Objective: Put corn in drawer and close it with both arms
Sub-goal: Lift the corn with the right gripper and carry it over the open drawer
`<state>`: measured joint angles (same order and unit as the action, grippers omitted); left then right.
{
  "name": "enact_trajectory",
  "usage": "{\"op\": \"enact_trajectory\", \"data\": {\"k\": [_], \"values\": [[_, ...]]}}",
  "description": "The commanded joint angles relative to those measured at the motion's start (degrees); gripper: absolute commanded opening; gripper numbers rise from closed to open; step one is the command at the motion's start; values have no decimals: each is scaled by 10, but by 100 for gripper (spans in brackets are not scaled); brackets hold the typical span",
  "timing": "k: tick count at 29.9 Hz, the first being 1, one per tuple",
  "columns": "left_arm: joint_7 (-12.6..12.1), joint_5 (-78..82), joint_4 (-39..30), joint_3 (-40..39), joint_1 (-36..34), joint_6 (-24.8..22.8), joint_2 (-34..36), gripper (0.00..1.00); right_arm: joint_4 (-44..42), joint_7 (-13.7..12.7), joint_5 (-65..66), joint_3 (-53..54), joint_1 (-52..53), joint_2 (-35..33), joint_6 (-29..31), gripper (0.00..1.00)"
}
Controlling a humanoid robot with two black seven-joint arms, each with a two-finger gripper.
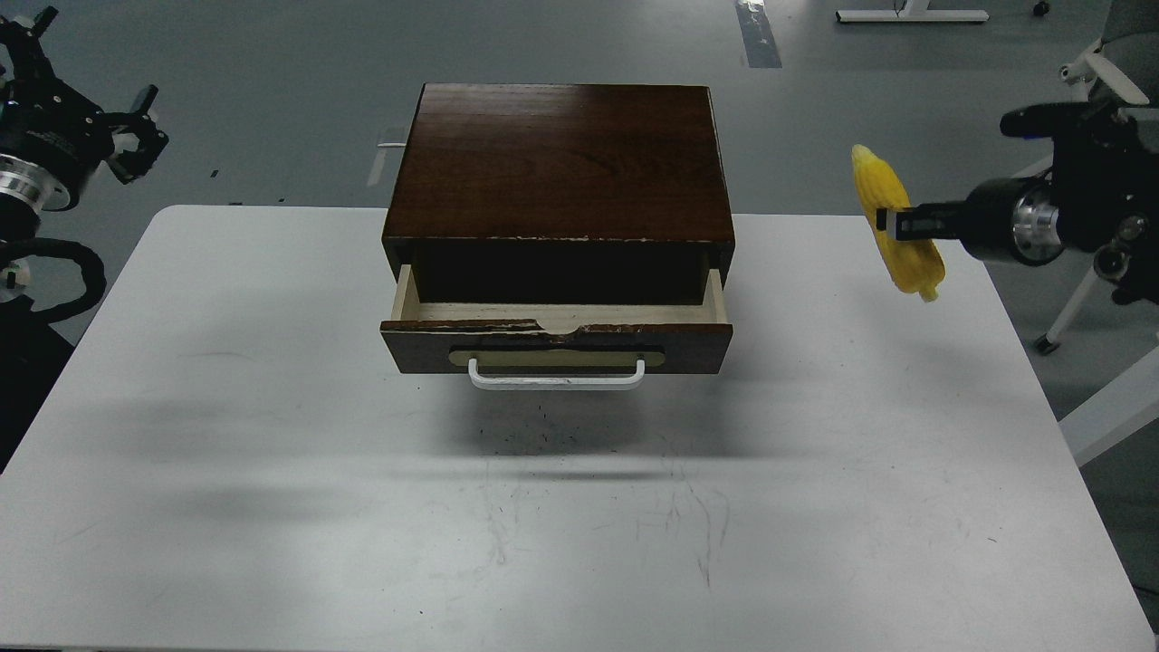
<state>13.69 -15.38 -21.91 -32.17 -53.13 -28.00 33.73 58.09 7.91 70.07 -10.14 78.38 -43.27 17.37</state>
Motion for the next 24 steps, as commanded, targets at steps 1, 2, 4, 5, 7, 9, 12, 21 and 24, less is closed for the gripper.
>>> {"op": "enact_trajectory", "data": {"k": [1, 2, 4, 5, 7, 9, 12, 21, 24], "values": [[2, 0, -1, 0, 1, 0, -1, 98, 25, 6, 2, -1, 84, 6, 0, 0], [2, 0, -1, 0, 1, 0, -1, 98, 39, 5, 3, 0, 111, 8, 0, 0], [2, 0, -1, 0, 1, 0, -1, 98, 55, 5, 11, -2, 151, 20, 1, 0], [2, 0, -1, 0, 1, 0, -1, 98, 59, 5, 21, -2, 163, 30, 1, 0], [2, -1, -1, 0, 1, 0, 3, 98, 62, 5, 66, -1, 190, 72, 1, 0], [2, -1, -1, 0, 2, 0, 5, 98, 67, 6, 113, -1, 212, 113, 0, 0], [2, 0, -1, 0, 7, 0, 5, 98, 94, 8, 177, -1, 232, 142, 0, 0], [4, -9, -1, -4, 11, 0, 1, 98, 188, 45, 350, -8, 267, 224, 5, 0], [4, -9, -1, -4, 12, 0, -1, 98, 195, 69, 411, -32, 267, 252, 6, 0]]}}
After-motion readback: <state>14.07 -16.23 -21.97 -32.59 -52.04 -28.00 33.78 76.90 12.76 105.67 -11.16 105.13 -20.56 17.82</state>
